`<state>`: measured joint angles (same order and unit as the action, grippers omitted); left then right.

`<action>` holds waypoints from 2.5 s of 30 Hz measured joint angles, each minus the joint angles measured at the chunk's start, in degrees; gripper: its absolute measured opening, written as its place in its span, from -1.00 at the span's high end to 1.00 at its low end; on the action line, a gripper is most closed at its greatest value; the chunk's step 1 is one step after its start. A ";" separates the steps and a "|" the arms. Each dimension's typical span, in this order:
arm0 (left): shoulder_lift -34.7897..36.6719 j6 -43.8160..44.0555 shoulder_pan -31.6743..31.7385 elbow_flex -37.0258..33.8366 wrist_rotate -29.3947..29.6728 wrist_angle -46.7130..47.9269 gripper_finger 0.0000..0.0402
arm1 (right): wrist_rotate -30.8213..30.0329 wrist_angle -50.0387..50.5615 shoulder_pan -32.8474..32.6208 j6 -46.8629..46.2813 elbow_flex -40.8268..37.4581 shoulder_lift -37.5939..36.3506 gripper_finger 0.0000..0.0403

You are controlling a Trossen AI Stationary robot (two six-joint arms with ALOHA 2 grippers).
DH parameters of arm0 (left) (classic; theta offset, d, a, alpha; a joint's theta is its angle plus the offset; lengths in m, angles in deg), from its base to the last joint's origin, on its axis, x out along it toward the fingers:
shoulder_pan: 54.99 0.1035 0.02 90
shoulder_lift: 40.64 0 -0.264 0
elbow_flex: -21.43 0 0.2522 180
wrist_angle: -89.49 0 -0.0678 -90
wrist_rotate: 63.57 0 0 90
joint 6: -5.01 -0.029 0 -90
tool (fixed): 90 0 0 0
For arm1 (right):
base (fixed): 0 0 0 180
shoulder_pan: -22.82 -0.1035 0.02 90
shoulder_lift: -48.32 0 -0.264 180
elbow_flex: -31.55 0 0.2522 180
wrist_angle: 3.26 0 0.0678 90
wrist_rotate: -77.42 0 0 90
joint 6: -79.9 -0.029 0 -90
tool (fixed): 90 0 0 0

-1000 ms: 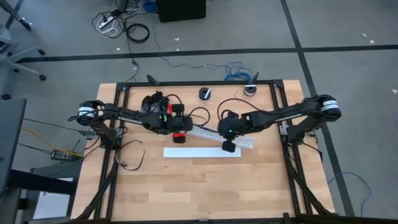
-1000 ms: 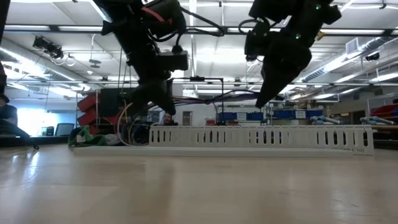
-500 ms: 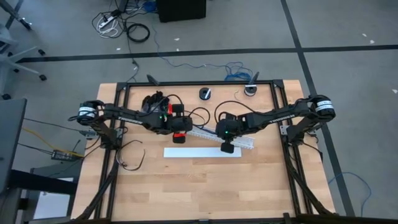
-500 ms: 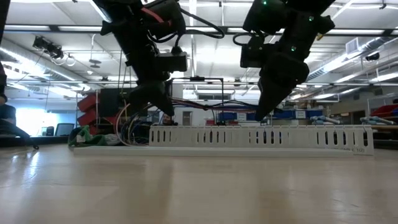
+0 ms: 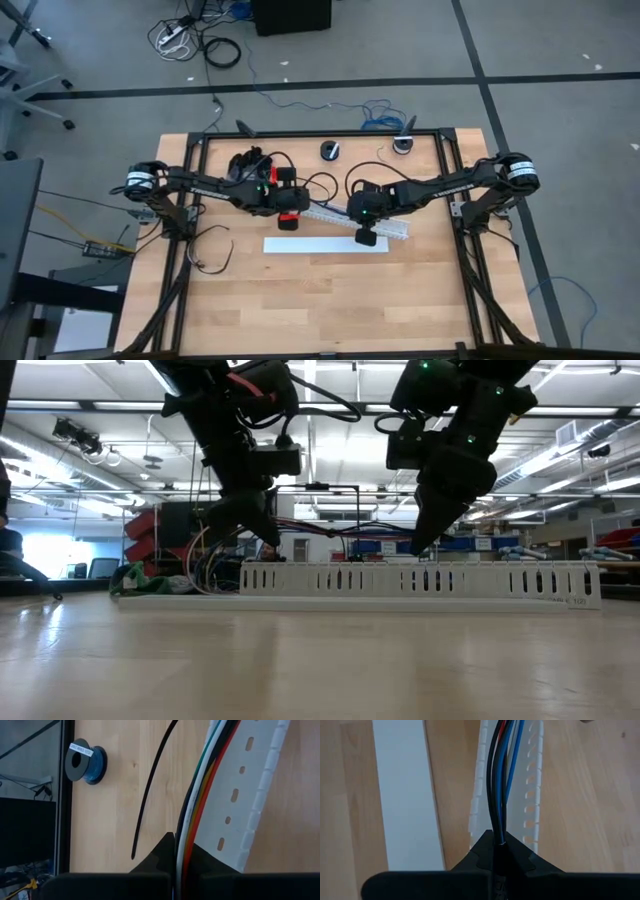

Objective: Ziptie cables
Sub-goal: Put the ziptied cables into the white cable duct

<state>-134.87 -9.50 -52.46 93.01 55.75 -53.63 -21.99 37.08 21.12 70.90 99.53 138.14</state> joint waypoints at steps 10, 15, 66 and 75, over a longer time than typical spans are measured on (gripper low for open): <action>0.00 0.00 0.00 0.00 0.00 0.03 1.00 | 0.08 -0.32 0.00 0.00 0.00 0.00 0.96; 0.00 0.00 0.00 0.00 0.81 0.64 1.00 | 0.08 -0.92 0.06 0.01 0.00 0.00 0.96; 0.07 3.57 2.34 0.00 -3.38 8.02 0.98 | 7.71 -16.05 5.99 5.22 0.09 7.88 0.96; 0.07 3.24 2.32 -0.02 -4.49 8.16 0.82 | 7.69 -15.22 6.05 5.27 0.14 7.41 0.96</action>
<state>-134.81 -6.25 -50.15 92.99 51.26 -45.47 -14.30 21.86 27.18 76.17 99.67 145.55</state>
